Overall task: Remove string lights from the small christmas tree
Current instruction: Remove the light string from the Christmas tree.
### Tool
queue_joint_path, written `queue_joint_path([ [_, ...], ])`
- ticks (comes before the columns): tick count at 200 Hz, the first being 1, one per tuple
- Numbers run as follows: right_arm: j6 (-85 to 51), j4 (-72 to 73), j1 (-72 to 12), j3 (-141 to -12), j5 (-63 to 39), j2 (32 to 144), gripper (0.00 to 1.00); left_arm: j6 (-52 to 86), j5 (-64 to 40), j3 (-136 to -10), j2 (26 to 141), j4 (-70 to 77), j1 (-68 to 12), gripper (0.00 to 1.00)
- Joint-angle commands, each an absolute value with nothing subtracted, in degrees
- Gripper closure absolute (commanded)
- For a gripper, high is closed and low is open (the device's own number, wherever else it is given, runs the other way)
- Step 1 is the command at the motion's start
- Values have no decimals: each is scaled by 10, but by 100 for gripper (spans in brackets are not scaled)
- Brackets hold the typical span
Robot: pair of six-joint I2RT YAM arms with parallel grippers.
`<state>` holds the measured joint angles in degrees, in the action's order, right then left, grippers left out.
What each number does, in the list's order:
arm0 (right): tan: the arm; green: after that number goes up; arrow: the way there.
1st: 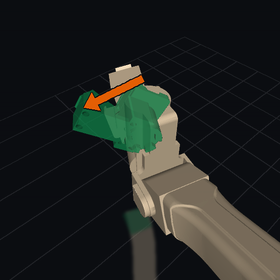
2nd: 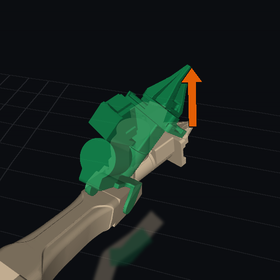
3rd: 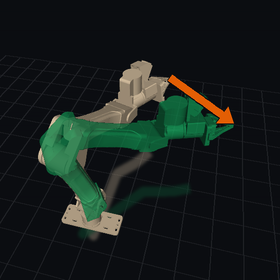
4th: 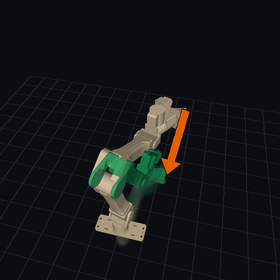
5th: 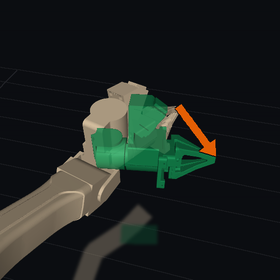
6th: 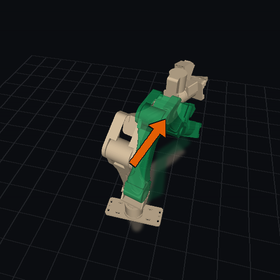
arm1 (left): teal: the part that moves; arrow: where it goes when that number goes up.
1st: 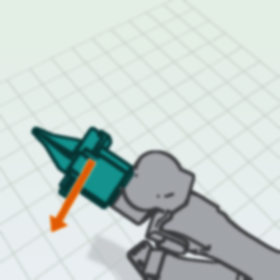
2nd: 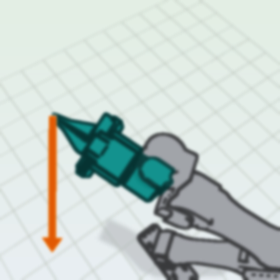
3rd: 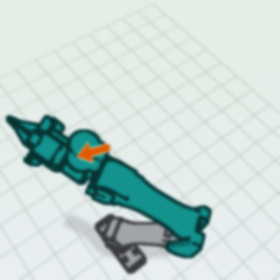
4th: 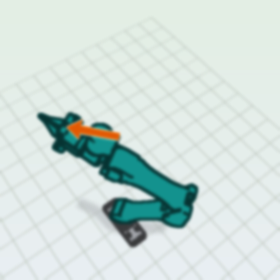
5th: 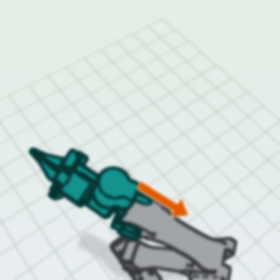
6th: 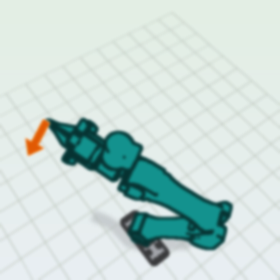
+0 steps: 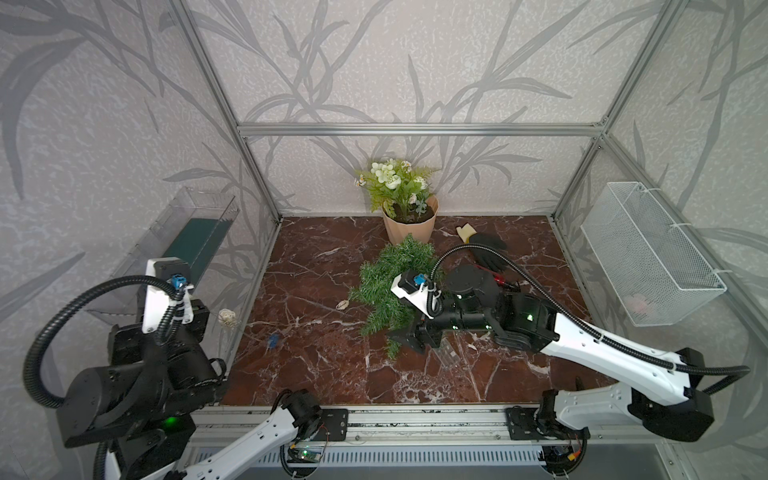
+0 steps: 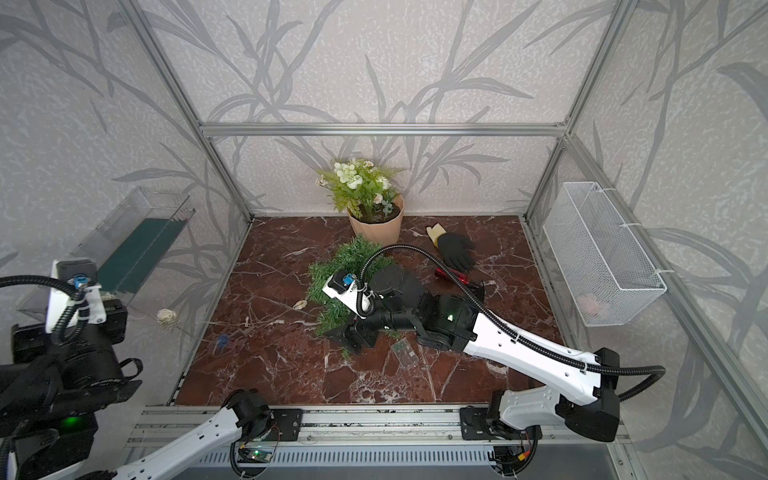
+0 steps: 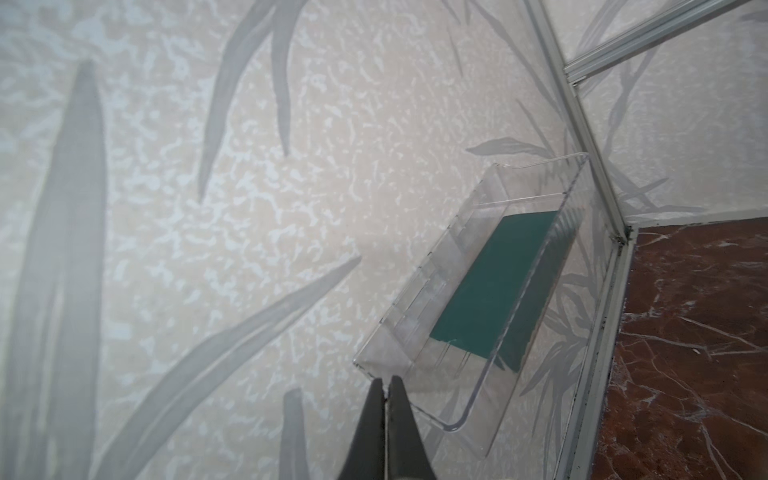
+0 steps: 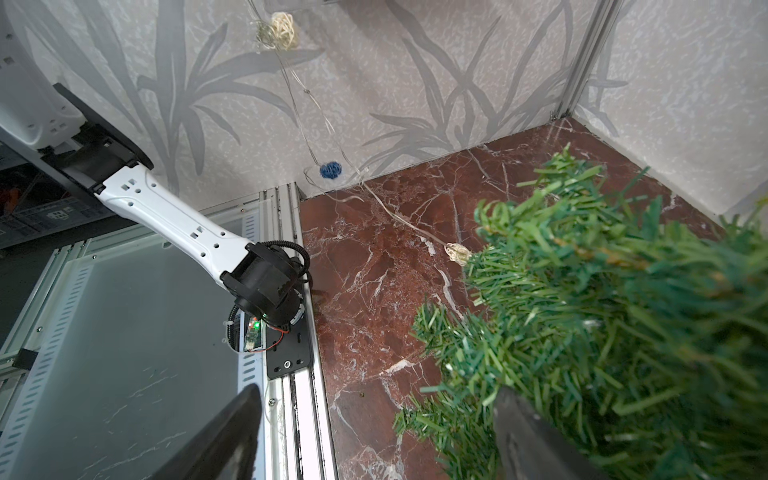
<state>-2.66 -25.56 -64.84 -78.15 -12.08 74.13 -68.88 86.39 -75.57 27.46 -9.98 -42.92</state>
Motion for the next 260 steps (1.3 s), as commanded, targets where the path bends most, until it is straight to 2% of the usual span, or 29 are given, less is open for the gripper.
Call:
queue_joint_path([
  [1, -10, -257, -650, -805, -130, 752, 14, -718, 930, -779, 272, -34, -400, 100],
  [47, -2, -251, -650, -813, -153, 772, 13, -699, 873, -868, 287, -66, -345, 100],
  [55, -3, -246, -650, -813, -155, 774, 13, -642, 832, -895, 282, -155, -330, 100],
  [72, -5, -243, -650, -816, -159, 783, 13, -367, 679, -1019, 292, -487, -280, 100],
  [80, -7, -245, -650, -820, -161, 788, 13, -299, 607, -1060, 293, -550, -268, 100],
  [114, -21, -240, -650, -822, -170, 802, 13, -306, 456, -1036, 298, -553, -238, 100],
  [186, -37, -233, -650, -800, -147, 794, 13, -335, 251, -936, 336, -491, -238, 100],
  [260, -28, -233, -650, -788, -123, 794, 13, -340, 214, -833, 396, -367, -240, 100],
])
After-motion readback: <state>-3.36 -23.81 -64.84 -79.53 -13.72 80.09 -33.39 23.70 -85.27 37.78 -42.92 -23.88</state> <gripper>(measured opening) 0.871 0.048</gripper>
